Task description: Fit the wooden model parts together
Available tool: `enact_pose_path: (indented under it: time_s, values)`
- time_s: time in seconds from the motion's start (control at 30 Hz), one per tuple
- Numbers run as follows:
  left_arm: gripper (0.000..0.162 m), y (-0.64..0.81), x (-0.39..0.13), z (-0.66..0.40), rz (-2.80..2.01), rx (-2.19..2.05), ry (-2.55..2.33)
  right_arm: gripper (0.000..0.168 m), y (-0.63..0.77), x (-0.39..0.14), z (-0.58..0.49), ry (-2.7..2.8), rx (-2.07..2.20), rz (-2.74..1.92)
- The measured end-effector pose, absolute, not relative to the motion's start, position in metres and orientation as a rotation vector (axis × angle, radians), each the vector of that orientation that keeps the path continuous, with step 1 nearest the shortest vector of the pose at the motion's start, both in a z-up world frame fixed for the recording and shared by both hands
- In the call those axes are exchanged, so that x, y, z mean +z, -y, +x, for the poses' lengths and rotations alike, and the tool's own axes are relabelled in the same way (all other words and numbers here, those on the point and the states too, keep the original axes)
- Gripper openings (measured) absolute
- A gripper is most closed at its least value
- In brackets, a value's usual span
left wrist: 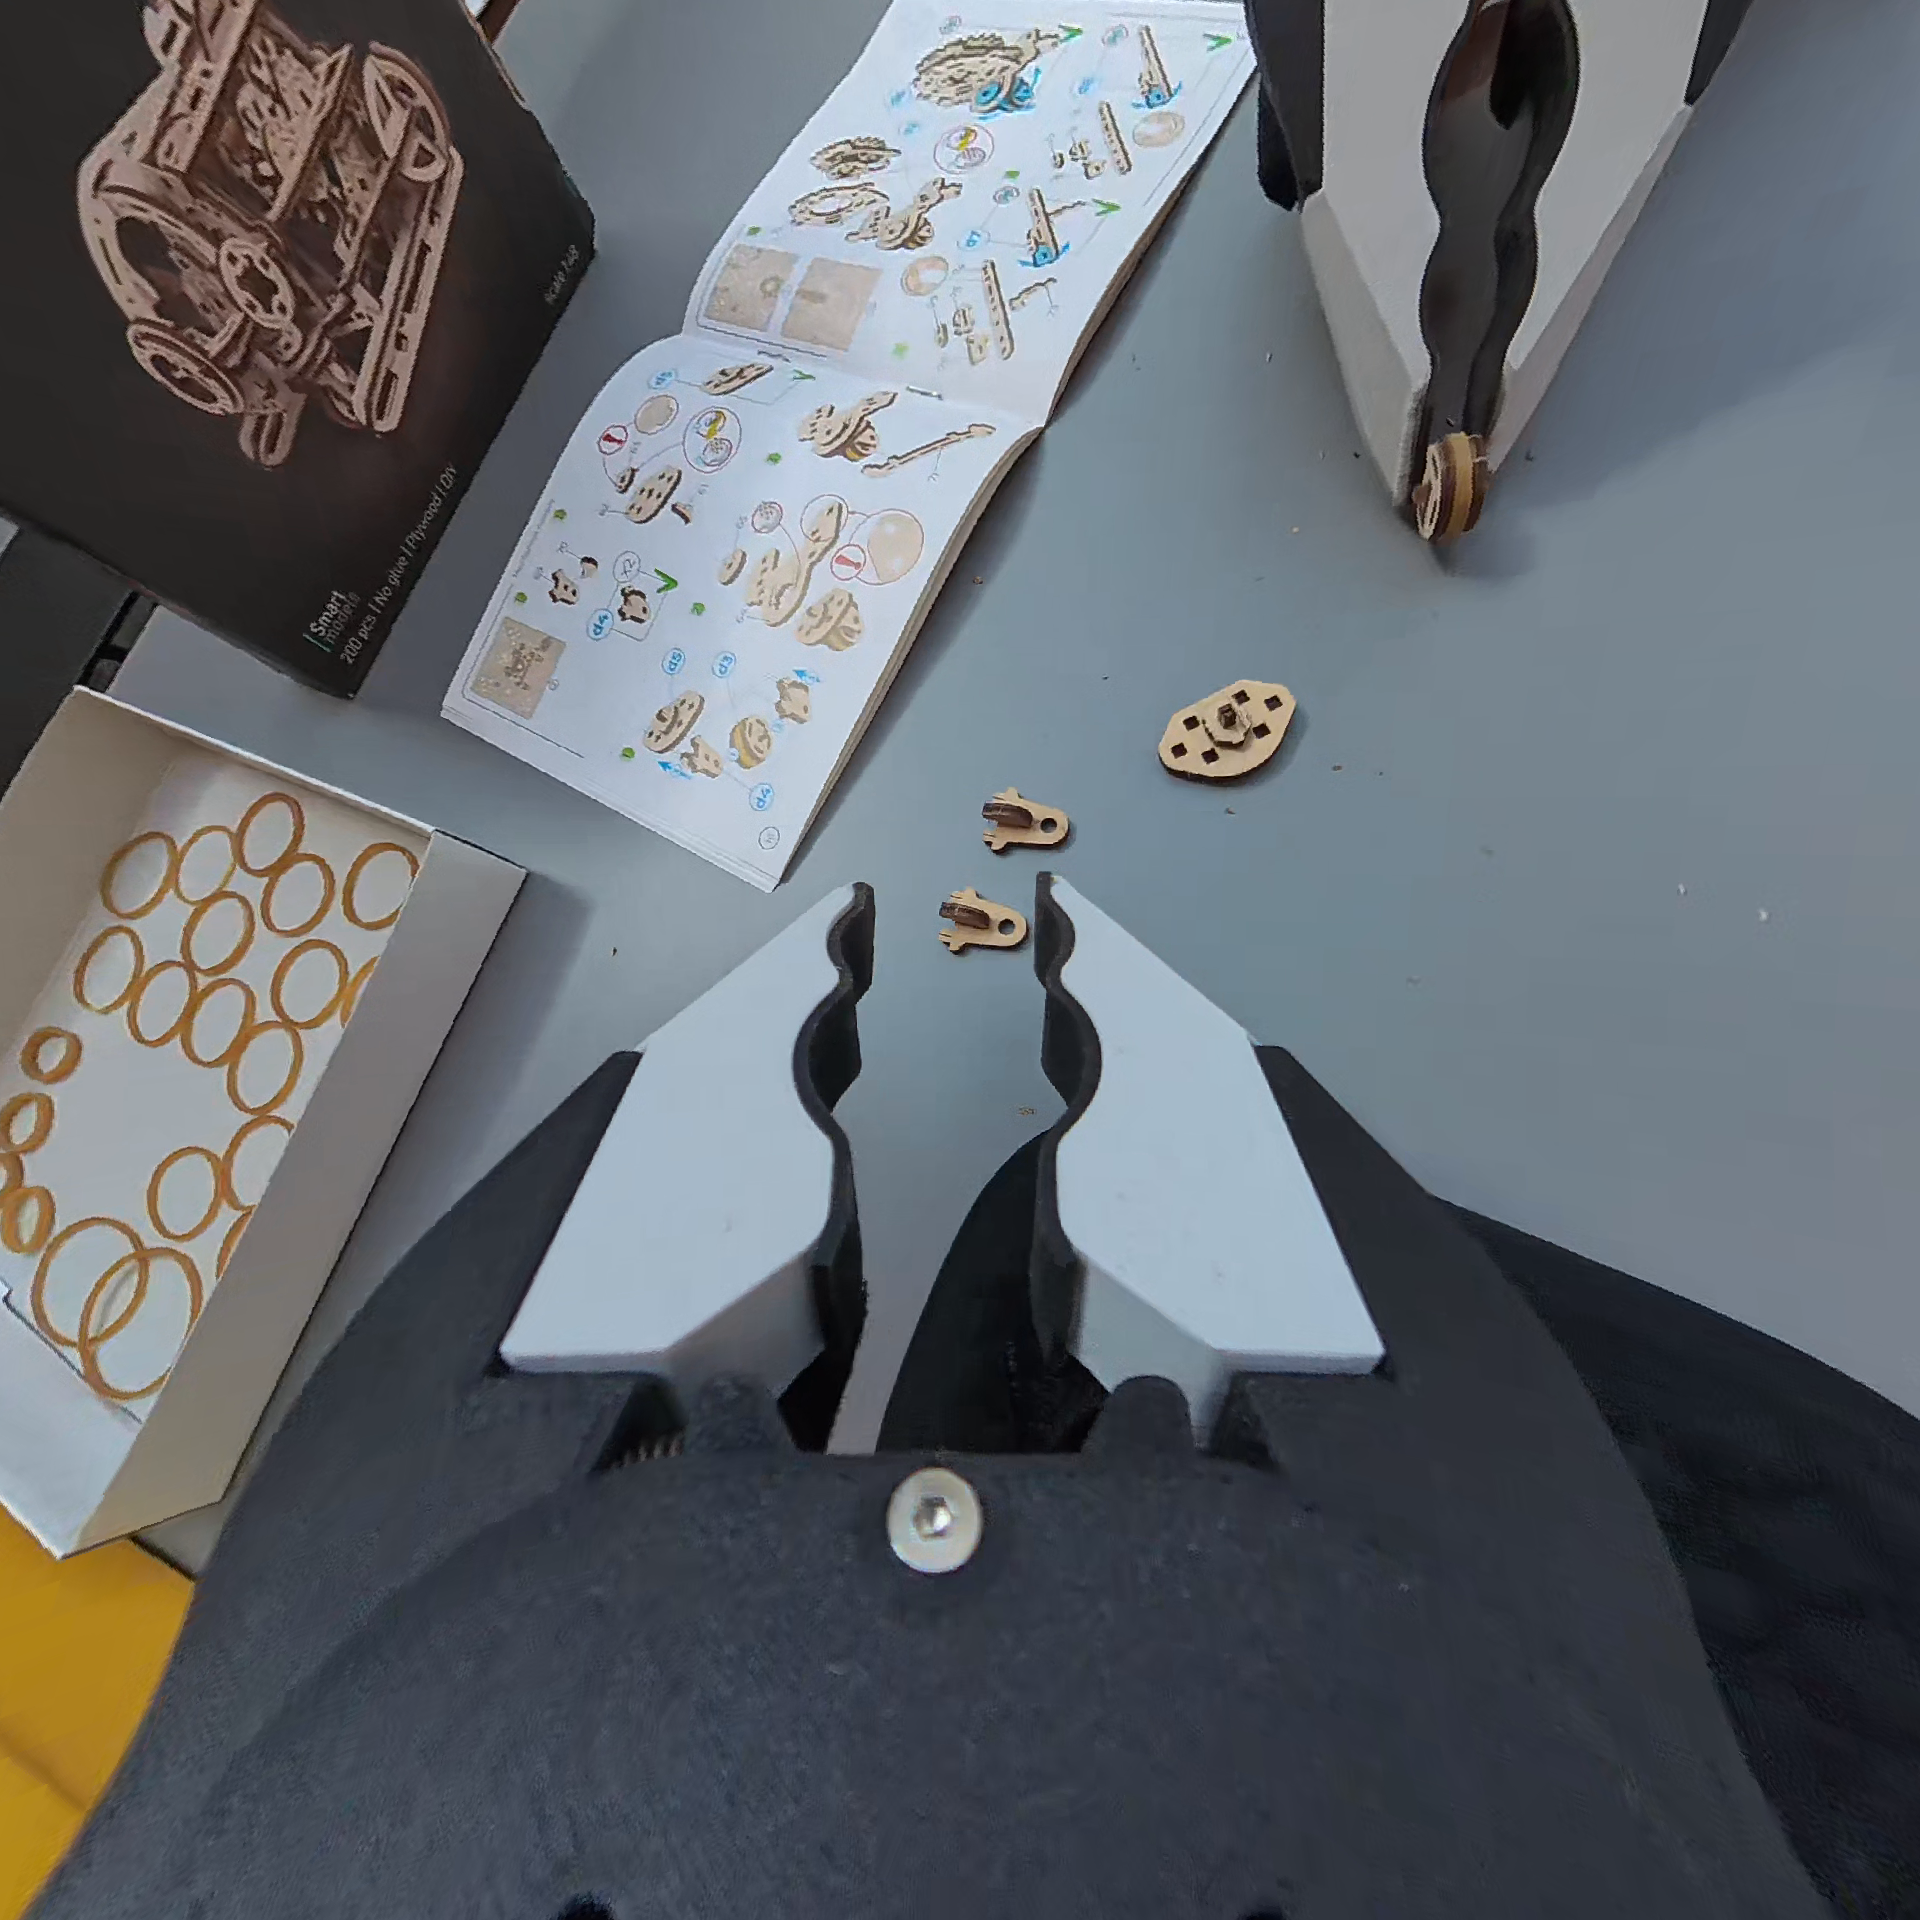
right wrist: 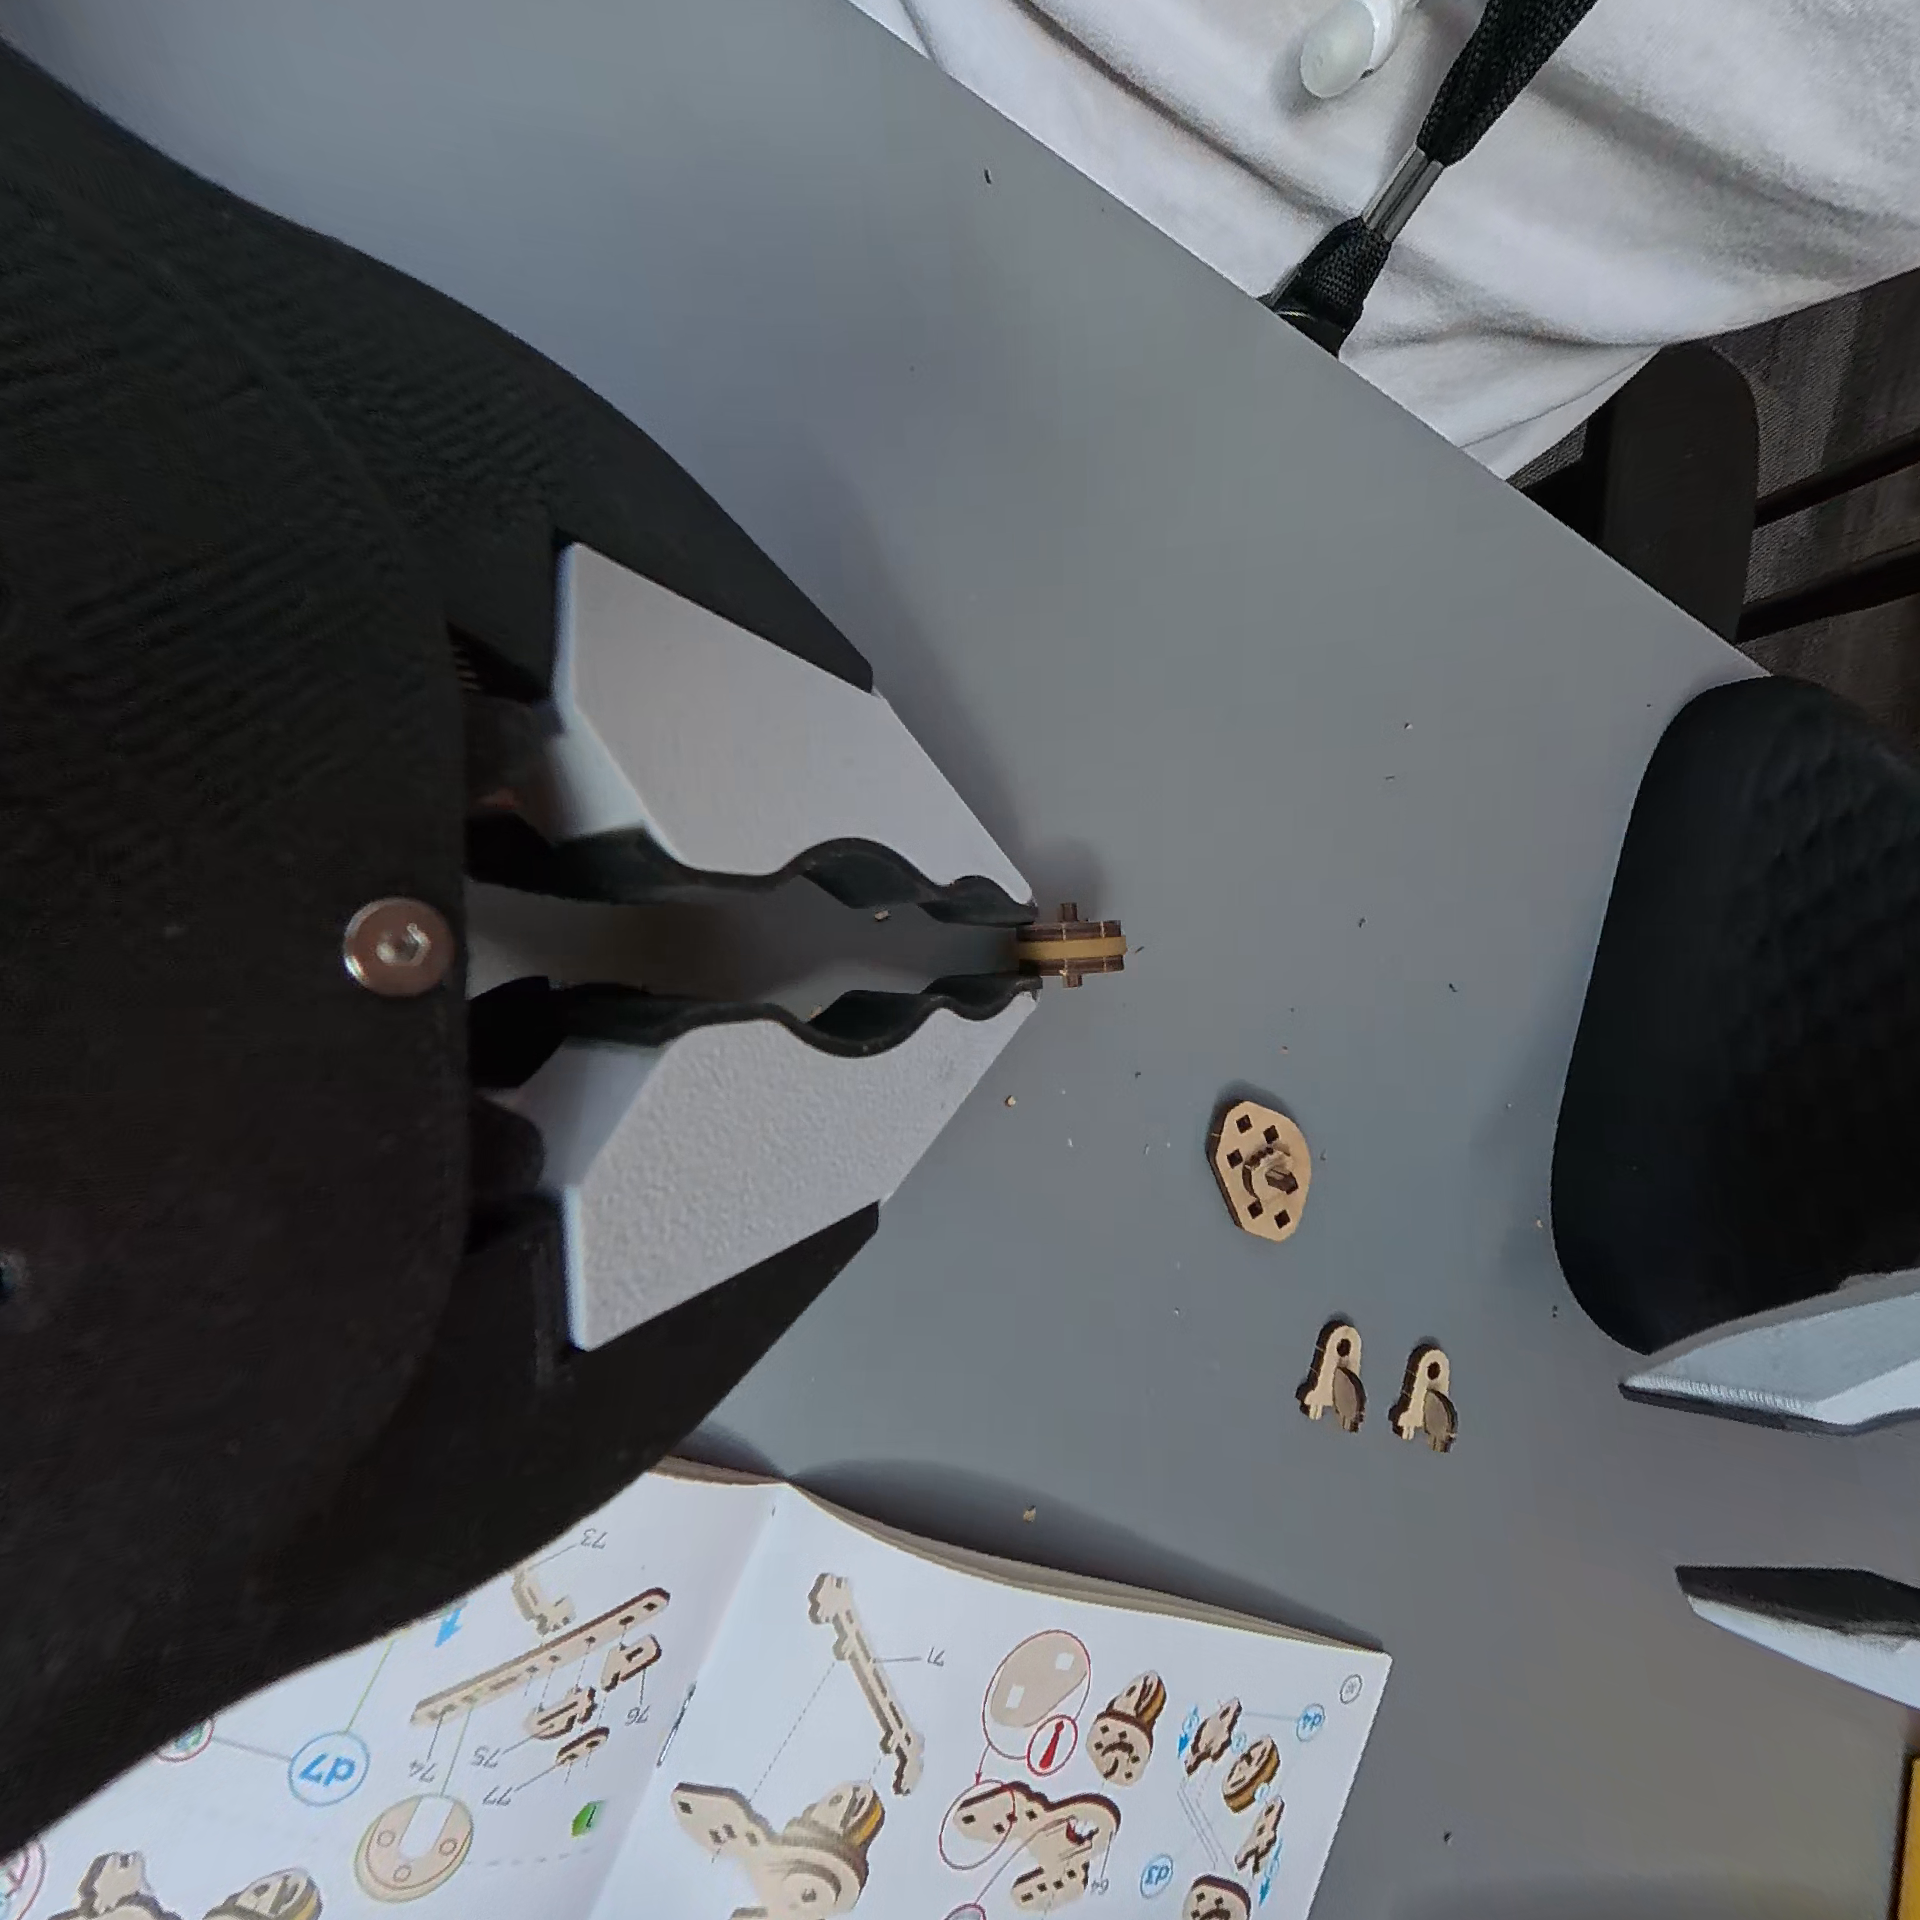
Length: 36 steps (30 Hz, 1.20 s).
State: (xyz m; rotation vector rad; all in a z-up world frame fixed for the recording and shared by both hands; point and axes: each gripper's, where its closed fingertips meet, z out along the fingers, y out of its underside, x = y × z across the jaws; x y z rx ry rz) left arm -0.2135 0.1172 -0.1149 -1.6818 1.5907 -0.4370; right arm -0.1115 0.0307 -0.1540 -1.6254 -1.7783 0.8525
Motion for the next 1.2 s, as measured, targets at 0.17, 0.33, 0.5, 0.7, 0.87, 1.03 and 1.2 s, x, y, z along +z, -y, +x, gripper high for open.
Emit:
enact_pose_path:
  time_s: [0.17, 0.33, 0.5, 0.7, 0.87, 1.03, 1.2]
  values:
    - [0.033, -0.121, -0.139, -0.209, -1.703, -0.382, -1.75, 0.009, -0.031, -0.157, -0.11, 1.791, 0.836, -1.641]
    - [0.031, -0.122, -0.154, -0.207, -1.722, -0.362, -1.816, 0.009, -0.031, -0.157, -0.109, 1.786, 0.834, -1.647]
    - [0.027, -0.123, -0.156, -0.207, -1.73, -0.377, -1.826, 0.019, -0.033, -0.157, -0.107, 1.767, 0.82, -1.666]
    - [0.019, -0.122, -0.157, -0.206, -1.712, -0.381, -1.831, 0.027, -0.036, -0.152, -0.104, 1.738, 0.816, -1.685]
    - [0.019, -0.123, -0.156, -0.206, -1.697, -0.374, -1.83, 0.028, -0.041, -0.142, -0.1, 1.684, 0.812, -1.672]
    - [0.019, -0.124, -0.146, -0.205, -1.638, -0.351, -1.783, 0.032, -0.047, -0.123, -0.1, 1.57, 0.883, -1.642]
    - [0.019, -0.105, -0.108, -0.186, -1.536, -0.528, -1.621, 0.038, -0.053, -0.088, -0.119, 1.364, 1.018, -1.609]
